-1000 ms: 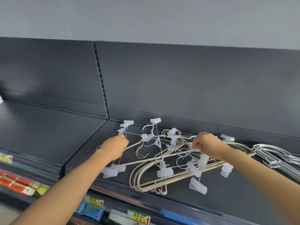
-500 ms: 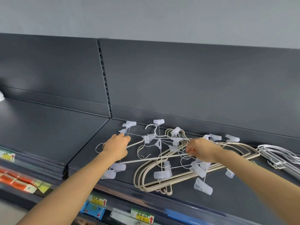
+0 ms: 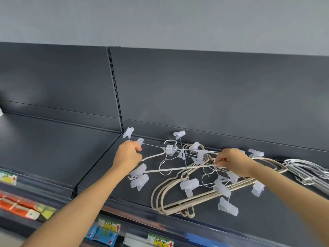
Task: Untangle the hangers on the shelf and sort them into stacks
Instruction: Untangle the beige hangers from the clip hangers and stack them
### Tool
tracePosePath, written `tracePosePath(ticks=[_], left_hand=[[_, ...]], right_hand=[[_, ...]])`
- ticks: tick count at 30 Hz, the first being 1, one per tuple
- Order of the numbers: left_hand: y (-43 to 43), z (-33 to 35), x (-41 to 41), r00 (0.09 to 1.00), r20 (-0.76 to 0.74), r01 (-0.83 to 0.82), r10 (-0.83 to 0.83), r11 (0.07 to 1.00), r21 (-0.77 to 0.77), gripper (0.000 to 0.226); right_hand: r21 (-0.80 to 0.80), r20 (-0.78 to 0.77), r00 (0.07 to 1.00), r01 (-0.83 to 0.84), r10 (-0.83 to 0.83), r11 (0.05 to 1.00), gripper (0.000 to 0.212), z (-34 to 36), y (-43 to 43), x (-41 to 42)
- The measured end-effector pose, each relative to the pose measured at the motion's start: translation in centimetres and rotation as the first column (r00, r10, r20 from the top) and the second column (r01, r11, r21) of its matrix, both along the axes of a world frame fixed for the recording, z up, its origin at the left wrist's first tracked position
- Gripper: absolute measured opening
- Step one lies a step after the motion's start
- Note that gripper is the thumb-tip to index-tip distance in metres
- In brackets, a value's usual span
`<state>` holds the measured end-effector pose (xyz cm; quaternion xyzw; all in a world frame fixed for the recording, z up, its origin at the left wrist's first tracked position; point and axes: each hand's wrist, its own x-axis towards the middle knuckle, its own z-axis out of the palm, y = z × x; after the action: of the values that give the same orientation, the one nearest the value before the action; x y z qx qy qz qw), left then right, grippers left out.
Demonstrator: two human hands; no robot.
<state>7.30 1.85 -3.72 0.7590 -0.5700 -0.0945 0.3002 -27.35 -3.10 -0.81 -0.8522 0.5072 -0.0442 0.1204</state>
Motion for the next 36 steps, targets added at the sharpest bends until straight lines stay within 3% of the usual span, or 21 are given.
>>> tracePosePath(ticks=[3, 6, 10, 19, 21, 24, 29, 36], left_hand=[[-0.4, 1.2, -0.3, 0.989, -0.144, -0.054, 0.044, 0.997, -0.061, 0.021], [-1.0, 1.8, -0.3, 0.985, -0.170, -0.015, 0.007, 0.999, -0.047, 0.021], [-1.3, 2.9, 0.0, 0.994, -0.110, 0.013, -0.011, 1.000, 0.015, 0.015], [-1.5, 5.6, 0.4, 0.992, 0.030, 0.113, -0.125, 0.958, 0.264, 0.031], [-1.7, 6.1, 0.0, 0.986, 0.049, 0.141, -0.162, 0.947, 0.290, 0.031], [-2.5, 6.3, -0.8, 0.990, 0.003, 0.138, -0.142, 0.971, 0.195, 0.030], [-2.9, 4.5, -2.6, 0.971, -0.215, 0.108, -0.099, 0.994, 0.028, 0.026], [-2.9, 3.1, -3.1, 0.979, 0.013, 0.203, -0.204, 0.979, 0.031, 0.027]], right_hand=[[0.004, 0.008, 1.000, -0.012, 0.012, 1.000, 0.012, 0.1, 0.3, 0.5], [0.001, 0.003, 0.999, -0.035, 0.035, 0.999, 0.013, 0.1, 0.5, 1.0], [0.009, -0.003, 1.000, -0.002, 0.002, 1.000, 0.012, 0.1, 0.3, 0.5], [0.063, -0.022, 0.993, 0.116, -0.115, 0.991, 0.028, 1.3, 0.9, -2.7], [0.064, -0.025, 0.994, 0.112, -0.111, 0.992, 0.020, 1.0, 0.7, -3.0], [0.039, -0.047, 0.994, 0.101, -0.099, 0.994, 0.014, 0.8, 0.7, -3.0], [0.041, -0.013, 0.999, 0.043, -0.043, 0.998, 0.015, 0.5, 1.4, -2.8], [0.067, 0.121, 0.991, 0.050, -0.058, 0.997, 0.010, 0.6, 1.1, -3.1]])
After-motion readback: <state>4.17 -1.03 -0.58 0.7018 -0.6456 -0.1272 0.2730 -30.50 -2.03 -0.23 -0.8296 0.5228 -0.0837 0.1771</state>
